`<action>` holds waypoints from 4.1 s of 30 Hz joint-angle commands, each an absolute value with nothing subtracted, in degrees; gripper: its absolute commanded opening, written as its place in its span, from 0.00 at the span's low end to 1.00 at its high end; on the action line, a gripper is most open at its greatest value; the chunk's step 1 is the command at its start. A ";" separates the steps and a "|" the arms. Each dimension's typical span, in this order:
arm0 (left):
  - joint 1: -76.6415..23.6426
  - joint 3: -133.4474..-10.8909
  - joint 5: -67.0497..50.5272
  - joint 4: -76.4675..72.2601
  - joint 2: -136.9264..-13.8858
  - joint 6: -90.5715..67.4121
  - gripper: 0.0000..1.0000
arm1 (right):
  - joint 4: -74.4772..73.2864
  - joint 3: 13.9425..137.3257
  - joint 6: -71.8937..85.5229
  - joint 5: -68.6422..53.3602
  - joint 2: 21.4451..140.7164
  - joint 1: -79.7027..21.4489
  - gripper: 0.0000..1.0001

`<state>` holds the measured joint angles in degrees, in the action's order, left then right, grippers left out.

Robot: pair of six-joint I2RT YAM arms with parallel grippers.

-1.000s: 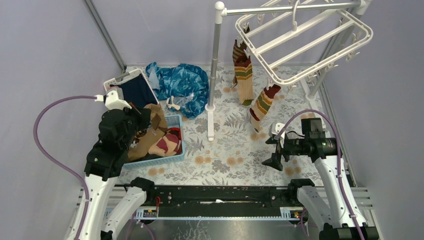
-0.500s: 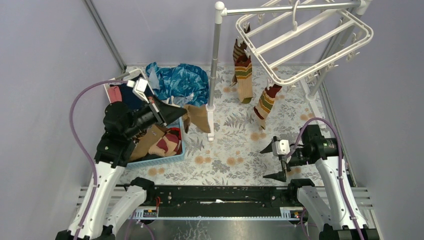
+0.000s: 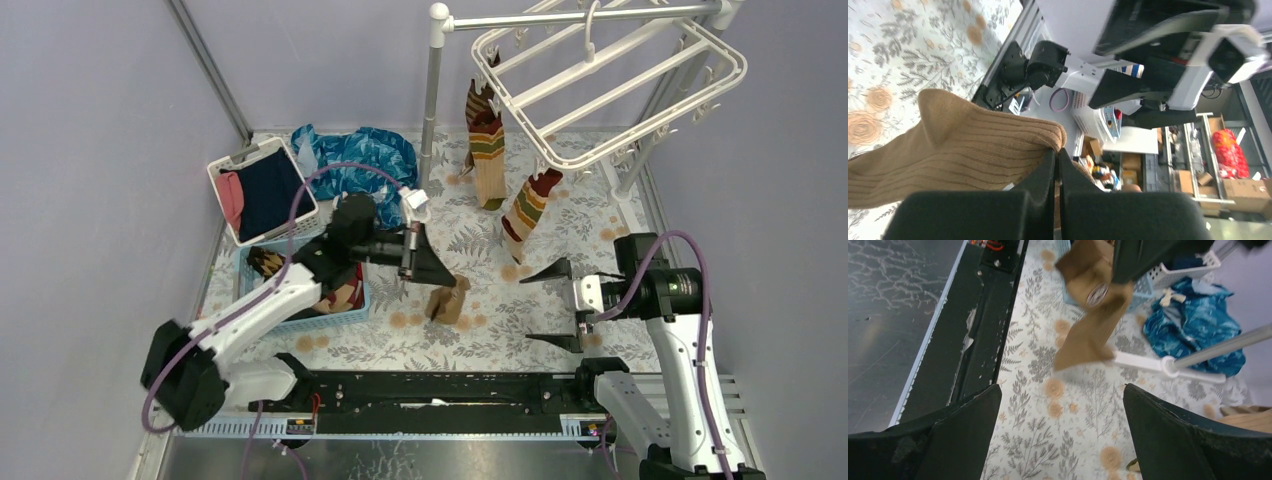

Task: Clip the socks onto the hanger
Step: Pick up the sock from the bin.

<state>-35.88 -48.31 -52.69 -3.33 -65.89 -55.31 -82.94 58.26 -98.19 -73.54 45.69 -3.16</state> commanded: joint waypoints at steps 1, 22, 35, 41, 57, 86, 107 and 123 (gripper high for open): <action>-40.48 -53.75 -54.46 -3.60 -74.66 -53.32 0.00 | -84.58 61.91 -103.35 -80.28 48.30 -4.71 1.00; -50.17 -67.84 -53.85 -3.00 -94.04 -55.46 0.00 | -59.51 56.13 -82.91 -71.33 54.87 -24.04 0.59; -50.11 -67.39 -53.93 -3.21 -93.93 -55.26 0.10 | -59.97 56.84 -78.11 -66.27 53.63 -27.33 0.13; -47.78 -58.94 -48.20 -9.67 -85.68 -55.91 0.42 | -68.47 58.83 -79.55 -67.23 51.16 -26.87 0.02; -59.45 -15.39 -17.58 -65.66 -51.11 -13.48 0.99 | -82.34 65.87 -75.98 -74.07 48.41 -8.47 0.00; -68.82 -27.99 -11.81 -91.93 -88.53 -15.13 0.56 | -83.96 61.08 -81.44 -81.90 51.86 -0.35 0.00; -68.82 -28.37 -15.12 -91.93 -89.22 -13.84 0.00 | -82.85 60.16 -81.07 -81.67 51.95 -0.35 0.00; -68.55 -37.28 -10.17 -28.69 -66.79 10.19 0.00 | -64.24 68.62 -50.69 -49.59 49.76 5.44 1.00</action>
